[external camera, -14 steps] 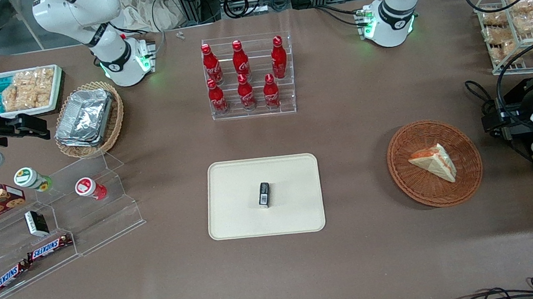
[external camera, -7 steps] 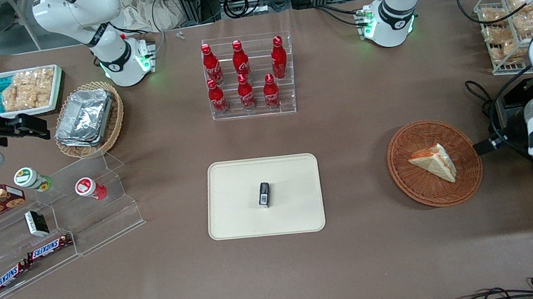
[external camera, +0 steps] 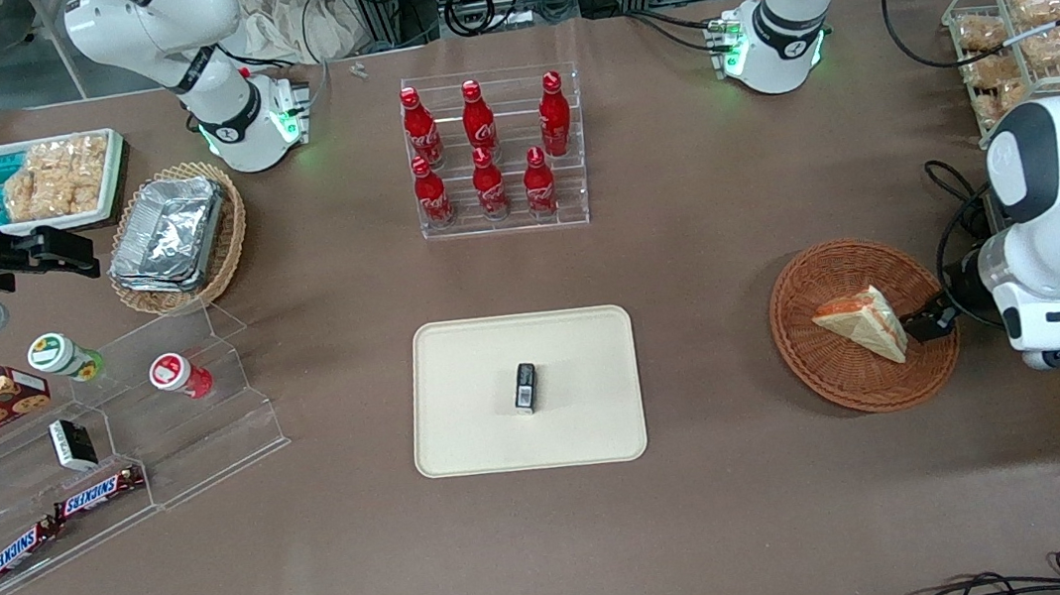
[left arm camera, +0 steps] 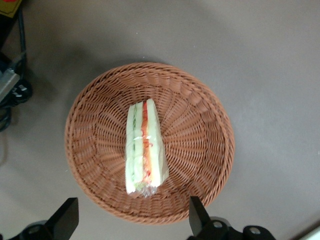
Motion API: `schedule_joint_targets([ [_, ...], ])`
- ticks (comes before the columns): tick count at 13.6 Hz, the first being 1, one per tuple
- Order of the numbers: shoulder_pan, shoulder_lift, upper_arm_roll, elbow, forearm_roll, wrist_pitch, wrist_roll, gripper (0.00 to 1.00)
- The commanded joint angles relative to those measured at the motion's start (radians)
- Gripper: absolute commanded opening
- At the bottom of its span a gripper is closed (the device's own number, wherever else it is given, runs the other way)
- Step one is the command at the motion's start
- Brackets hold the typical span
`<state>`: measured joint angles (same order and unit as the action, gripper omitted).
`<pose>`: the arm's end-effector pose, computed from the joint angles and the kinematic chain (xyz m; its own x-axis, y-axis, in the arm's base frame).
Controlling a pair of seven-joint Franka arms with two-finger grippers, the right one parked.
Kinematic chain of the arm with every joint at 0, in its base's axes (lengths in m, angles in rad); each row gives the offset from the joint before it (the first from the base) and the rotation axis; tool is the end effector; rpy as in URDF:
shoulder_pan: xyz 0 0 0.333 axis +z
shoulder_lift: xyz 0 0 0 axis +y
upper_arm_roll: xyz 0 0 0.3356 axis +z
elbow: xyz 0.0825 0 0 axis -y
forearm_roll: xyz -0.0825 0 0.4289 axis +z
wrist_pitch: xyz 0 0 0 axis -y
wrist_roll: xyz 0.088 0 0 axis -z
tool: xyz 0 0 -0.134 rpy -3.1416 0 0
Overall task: Place sandwich from basket to tray
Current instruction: 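Lower the open left gripper around the sandwich and close it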
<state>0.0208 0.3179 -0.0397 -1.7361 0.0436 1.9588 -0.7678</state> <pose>0.6763 -0.0072 0.3582 0.7416 0.6690 -0.0501 0.6643 -0.7427 -0.0848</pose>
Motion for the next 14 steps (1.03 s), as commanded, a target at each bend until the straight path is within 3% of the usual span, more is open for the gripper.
schedule_joint_targets([
  [1,-0.012,-0.002,0.006,-0.087,-0.004,0.112,-0.042,0.99],
  [9,-0.041,-0.002,0.003,-0.229,-0.011,0.308,-0.154,0.99],
  [14,-0.038,-0.005,0.004,-0.286,-0.011,0.345,-0.157,0.99],
])
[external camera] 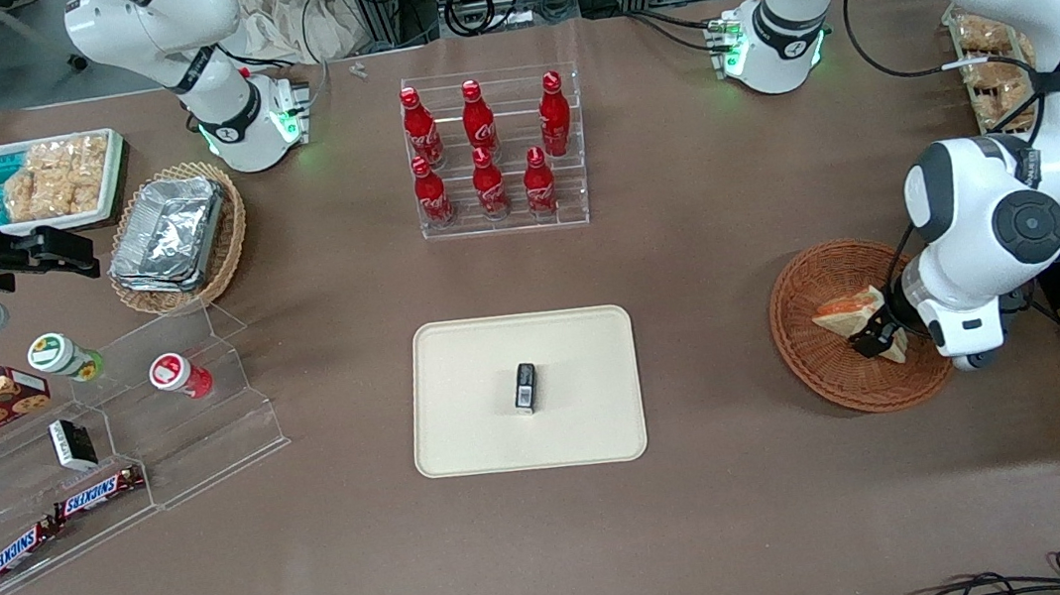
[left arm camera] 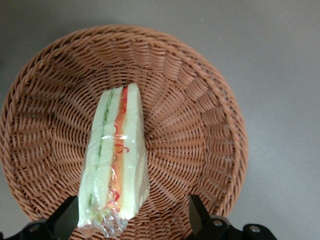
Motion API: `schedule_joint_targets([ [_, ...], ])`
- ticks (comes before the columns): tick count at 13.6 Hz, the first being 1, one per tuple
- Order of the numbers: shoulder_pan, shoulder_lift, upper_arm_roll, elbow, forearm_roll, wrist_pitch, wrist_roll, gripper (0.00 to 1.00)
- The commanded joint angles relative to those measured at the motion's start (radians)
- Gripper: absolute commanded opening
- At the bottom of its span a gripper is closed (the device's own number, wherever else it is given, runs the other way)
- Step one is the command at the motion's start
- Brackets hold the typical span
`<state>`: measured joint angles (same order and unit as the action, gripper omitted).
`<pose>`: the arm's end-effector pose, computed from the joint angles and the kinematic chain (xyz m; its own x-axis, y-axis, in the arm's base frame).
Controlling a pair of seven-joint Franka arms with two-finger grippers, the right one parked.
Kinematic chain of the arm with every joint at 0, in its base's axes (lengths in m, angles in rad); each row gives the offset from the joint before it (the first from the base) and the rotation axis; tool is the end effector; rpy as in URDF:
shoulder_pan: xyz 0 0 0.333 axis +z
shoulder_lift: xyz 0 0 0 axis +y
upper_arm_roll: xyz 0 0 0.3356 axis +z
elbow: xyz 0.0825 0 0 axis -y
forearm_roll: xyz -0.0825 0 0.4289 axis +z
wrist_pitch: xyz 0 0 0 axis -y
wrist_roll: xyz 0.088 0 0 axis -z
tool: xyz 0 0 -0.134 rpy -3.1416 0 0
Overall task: Place sandwich from basket to tray
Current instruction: 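Lower the open left gripper around the sandwich and close it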
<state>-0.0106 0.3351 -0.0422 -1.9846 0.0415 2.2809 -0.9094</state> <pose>0.6406 -0.0316 0.2541 0.6739 0.7387 -0.0106 0.7379 -0.6737 -0.0406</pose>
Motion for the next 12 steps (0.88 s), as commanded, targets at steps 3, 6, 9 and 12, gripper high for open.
schedule_joint_targets([
  [3,0.000,-0.021,0.008,-0.062,-0.008,0.048,-0.014,0.99],
  [6,0.003,-0.013,0.008,-0.103,-0.008,0.117,-0.014,0.99],
  [9,0.003,0.001,0.010,-0.106,-0.008,0.120,-0.014,0.98],
  [12,0.001,0.004,0.010,-0.100,0.000,0.111,-0.005,0.16],
])
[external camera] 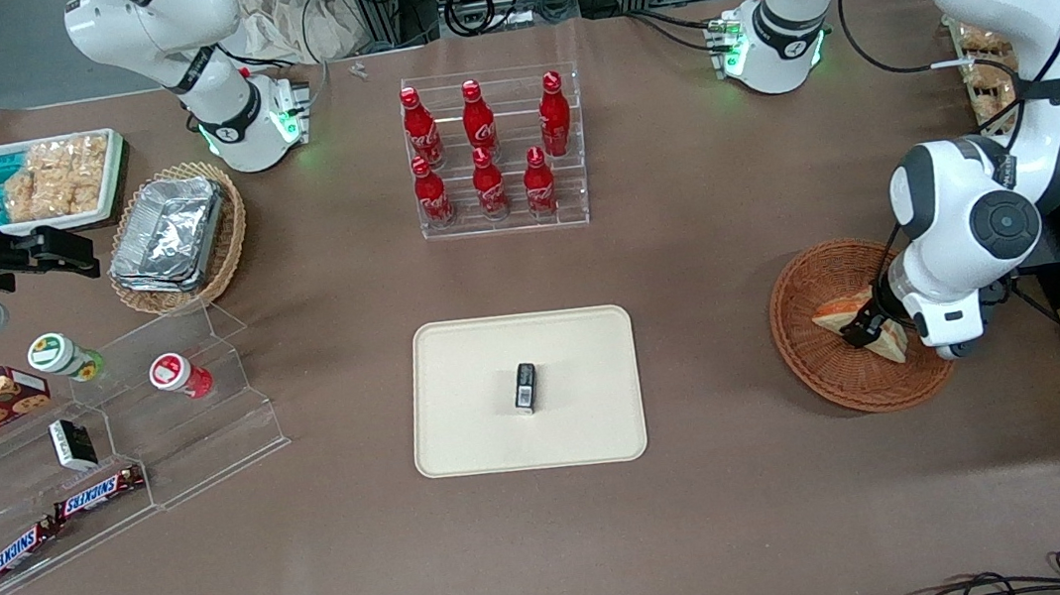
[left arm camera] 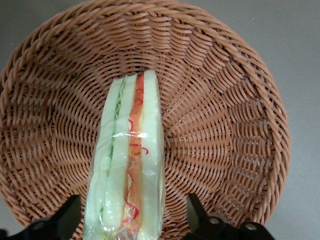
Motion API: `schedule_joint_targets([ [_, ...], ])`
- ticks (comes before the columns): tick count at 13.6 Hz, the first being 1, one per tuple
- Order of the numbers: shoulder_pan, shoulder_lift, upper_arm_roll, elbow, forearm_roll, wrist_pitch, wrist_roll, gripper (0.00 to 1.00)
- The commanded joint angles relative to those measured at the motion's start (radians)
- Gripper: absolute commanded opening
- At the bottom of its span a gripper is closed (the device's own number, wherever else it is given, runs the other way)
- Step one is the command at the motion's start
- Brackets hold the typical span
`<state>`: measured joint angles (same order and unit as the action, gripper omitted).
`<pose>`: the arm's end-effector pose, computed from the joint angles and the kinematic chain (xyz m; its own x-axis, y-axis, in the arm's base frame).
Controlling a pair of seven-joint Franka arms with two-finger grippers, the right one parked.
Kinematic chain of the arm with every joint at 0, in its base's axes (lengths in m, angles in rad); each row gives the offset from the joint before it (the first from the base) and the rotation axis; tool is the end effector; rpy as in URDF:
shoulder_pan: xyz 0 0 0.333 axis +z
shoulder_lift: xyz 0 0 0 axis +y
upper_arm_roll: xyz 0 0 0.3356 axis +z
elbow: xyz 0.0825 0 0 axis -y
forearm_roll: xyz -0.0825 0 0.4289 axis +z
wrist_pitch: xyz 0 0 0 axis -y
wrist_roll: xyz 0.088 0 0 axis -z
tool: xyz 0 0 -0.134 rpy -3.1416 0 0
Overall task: Place sandwich from basket to tray
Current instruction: 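Lift the sandwich out of the basket with the left gripper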
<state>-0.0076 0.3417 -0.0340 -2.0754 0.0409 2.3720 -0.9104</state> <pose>0.6176 -0.0246 0.2173 0.6668 0.7451 -0.0152 0.7440 -0.6667 -0.0451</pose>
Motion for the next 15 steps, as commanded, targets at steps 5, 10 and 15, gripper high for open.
schedule_joint_targets([
  [5,-0.005,-0.016,0.002,0.011,0.011,0.013,0.004,0.00],
  [10,-0.028,-0.035,-0.012,0.216,0.019,-0.282,0.056,0.00],
  [15,-0.043,-0.012,-0.091,0.518,0.016,-0.585,0.183,0.00],
])
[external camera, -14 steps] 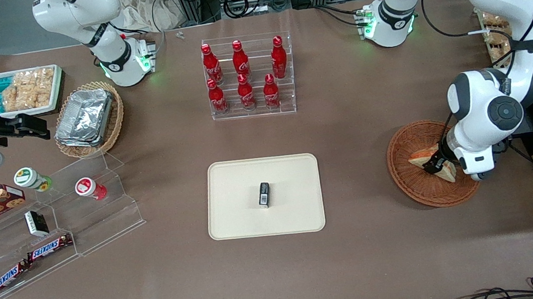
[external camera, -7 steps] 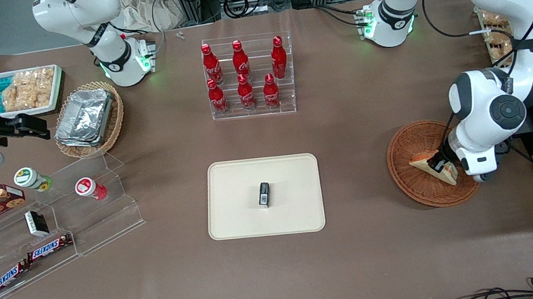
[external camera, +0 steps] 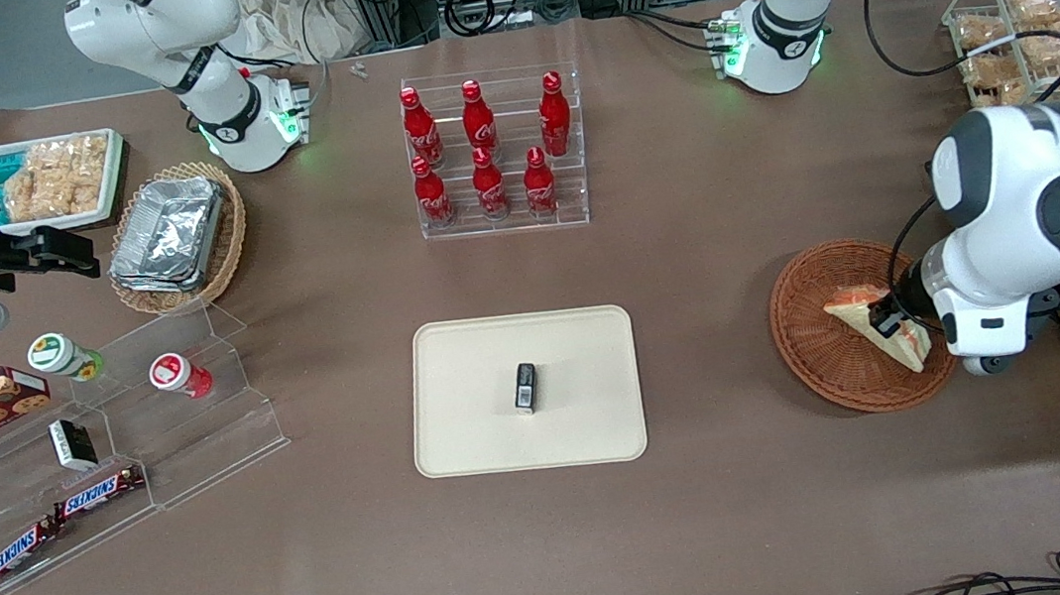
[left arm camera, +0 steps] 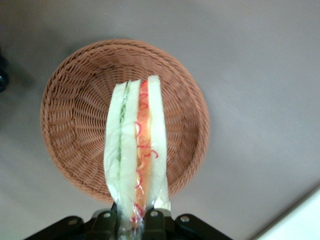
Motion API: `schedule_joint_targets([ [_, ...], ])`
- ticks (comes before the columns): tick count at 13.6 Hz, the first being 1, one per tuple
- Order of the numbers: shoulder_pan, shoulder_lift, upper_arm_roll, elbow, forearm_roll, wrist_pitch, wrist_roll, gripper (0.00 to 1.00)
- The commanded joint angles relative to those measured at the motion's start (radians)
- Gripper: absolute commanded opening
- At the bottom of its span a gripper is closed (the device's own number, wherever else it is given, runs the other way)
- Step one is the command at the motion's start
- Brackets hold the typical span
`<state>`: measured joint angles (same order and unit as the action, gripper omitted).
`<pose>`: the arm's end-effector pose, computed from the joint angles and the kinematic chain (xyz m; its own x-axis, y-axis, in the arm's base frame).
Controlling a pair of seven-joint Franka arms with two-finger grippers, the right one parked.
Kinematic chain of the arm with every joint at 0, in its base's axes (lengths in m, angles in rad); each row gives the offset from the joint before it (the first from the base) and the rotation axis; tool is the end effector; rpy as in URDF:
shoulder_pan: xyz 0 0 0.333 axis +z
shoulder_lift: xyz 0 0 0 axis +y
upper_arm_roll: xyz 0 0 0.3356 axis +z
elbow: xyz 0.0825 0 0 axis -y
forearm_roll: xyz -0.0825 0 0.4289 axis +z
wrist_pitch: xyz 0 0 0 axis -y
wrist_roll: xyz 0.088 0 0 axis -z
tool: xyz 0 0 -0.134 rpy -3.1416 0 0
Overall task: Place sandwich from basket to tray
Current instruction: 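Lift the sandwich out of the basket with the left gripper, then carry the sandwich over the cream tray beside the black box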
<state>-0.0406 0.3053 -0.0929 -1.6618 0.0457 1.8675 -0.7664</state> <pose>0.6764 -0.0814 0.3975 0.8108 0.5821 -0.0607 0.5775 -0.8126 -0.0783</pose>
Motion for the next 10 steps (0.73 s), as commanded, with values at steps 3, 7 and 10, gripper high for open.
schedule_joint_targets([
  [3,-0.010,0.029,-0.141,0.139,0.011,-0.090,0.061,0.00],
  [7,-0.012,0.125,-0.362,0.163,0.170,-0.085,0.050,0.00],
  [10,-0.013,0.201,-0.455,0.165,0.220,-0.048,0.033,0.00],
])
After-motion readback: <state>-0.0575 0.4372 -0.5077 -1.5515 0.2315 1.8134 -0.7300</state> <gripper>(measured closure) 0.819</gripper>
